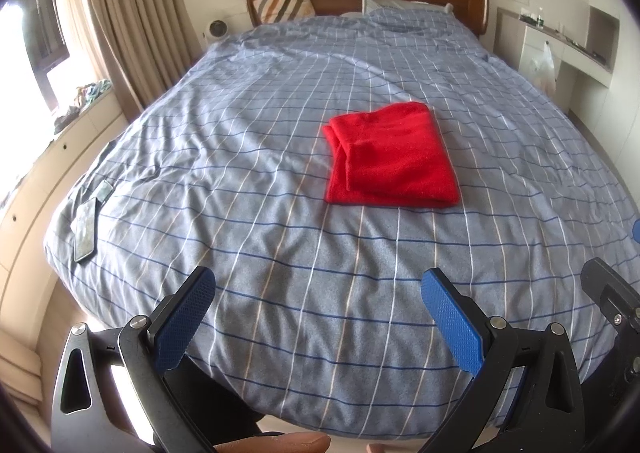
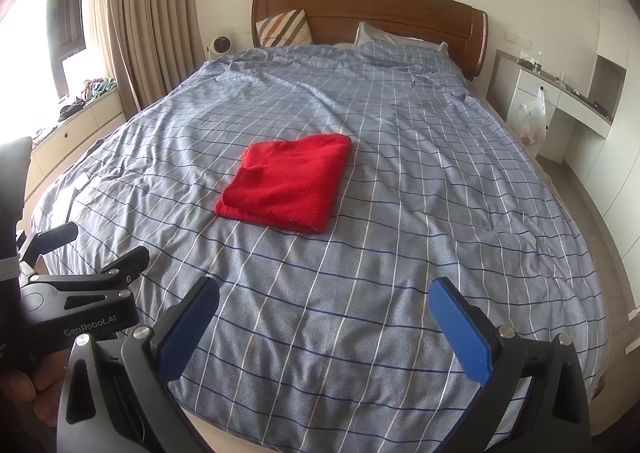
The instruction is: Fold small clothes
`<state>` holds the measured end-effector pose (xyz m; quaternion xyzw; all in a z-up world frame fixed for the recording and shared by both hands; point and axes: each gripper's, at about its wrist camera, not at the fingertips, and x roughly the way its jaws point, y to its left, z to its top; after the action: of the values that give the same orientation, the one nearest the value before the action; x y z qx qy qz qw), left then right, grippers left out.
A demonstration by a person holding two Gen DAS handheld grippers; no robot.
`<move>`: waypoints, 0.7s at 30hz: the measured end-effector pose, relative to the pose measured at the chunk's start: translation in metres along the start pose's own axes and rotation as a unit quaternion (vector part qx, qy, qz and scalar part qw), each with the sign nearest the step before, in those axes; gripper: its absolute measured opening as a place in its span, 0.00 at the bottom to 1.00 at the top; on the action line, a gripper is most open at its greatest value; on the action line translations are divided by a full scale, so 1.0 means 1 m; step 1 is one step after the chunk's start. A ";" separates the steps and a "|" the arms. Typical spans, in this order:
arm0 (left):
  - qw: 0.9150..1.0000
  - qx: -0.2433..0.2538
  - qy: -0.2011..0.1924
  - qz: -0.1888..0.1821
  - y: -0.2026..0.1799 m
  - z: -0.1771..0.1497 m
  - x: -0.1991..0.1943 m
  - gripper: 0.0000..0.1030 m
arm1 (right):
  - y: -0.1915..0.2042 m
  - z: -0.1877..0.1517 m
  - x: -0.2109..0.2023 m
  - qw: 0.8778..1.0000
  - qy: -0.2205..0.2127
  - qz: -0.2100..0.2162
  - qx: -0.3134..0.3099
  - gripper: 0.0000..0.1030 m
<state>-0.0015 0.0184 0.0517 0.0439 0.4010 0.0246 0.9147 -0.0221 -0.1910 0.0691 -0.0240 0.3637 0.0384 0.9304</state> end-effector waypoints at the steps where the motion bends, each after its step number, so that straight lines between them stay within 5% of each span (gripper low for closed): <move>1: 1.000 0.000 -0.001 -0.001 0.001 0.000 -0.001 1.00 | 0.000 0.000 0.000 1.000 0.000 -0.001 -0.001 1.00; 21: 1.000 -0.009 -0.004 -0.017 0.004 0.004 -0.006 1.00 | 0.012 0.000 0.006 1.000 0.005 -0.008 -0.013 1.00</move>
<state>-0.0024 0.0213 0.0587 0.0287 0.3977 0.0129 0.9170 -0.0183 -0.1791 0.0645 -0.0393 0.3680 0.0356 0.9283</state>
